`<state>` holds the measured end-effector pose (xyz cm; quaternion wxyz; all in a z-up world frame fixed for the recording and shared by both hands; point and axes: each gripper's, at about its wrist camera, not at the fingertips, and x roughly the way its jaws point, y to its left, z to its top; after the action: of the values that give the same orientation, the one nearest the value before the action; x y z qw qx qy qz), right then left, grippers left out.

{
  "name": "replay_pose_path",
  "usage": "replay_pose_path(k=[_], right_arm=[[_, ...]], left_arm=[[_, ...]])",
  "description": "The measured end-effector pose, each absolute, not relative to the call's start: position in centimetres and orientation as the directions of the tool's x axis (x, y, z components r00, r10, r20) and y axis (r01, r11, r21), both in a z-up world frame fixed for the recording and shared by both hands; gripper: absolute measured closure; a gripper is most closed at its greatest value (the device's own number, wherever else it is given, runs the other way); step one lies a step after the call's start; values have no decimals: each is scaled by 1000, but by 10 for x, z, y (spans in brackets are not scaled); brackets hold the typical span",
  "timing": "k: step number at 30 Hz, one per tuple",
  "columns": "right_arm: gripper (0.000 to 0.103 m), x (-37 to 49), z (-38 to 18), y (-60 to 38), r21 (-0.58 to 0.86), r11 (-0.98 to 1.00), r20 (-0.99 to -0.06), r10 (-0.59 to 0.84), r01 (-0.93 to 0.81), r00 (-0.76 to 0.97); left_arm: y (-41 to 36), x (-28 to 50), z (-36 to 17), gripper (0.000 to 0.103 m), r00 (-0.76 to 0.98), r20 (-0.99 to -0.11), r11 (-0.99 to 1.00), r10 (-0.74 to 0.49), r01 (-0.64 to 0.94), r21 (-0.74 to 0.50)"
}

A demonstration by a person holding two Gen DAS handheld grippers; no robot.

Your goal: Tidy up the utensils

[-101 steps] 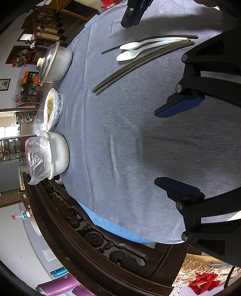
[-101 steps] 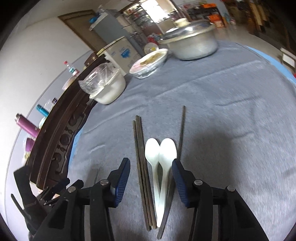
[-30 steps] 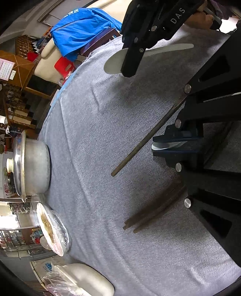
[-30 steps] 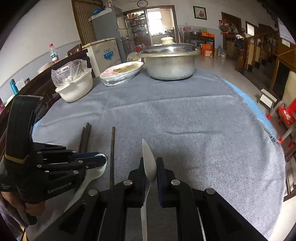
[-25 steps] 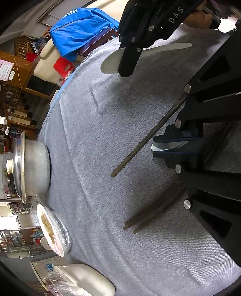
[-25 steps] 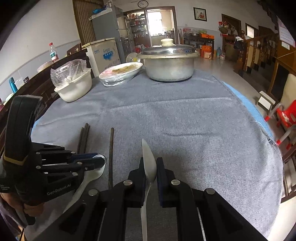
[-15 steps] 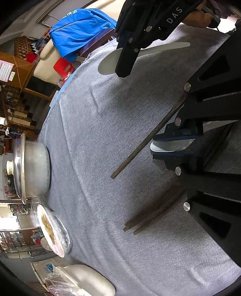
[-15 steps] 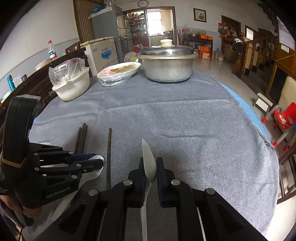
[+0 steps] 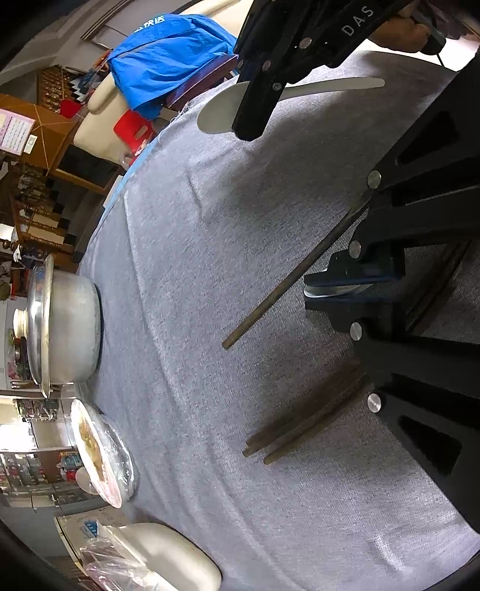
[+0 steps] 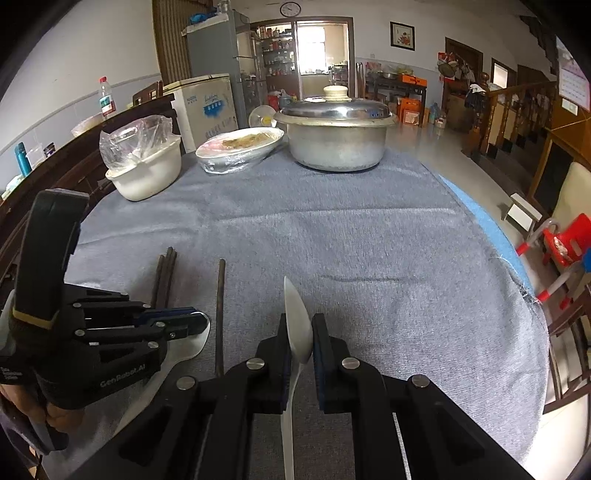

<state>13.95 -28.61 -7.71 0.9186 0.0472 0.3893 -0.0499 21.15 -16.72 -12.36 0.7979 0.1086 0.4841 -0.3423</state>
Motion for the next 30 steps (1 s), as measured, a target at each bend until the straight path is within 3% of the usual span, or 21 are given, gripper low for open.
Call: replay_pose_path(k=[6,12,19,30], right_arm=[[92,133,-71,-288,75,988,-719,-41,136,694],[92,108,-58,-298,220,966,-690,56,136,721],[92,59,-46,-312,491,867,-567,245,85,786],[92,-16,-26,-287,617,786,-326,300,-38,896]], left_arm=[[-155,209,-107,99,338,-818,760,-465,626,-174],[-133,200,-78,99,398,-773,782,-494,592,-195],[-86,175,-42,99,506,-708,832,-493,512,-213],[29,103,-22,99,730,-613,949,-301,164,-270]])
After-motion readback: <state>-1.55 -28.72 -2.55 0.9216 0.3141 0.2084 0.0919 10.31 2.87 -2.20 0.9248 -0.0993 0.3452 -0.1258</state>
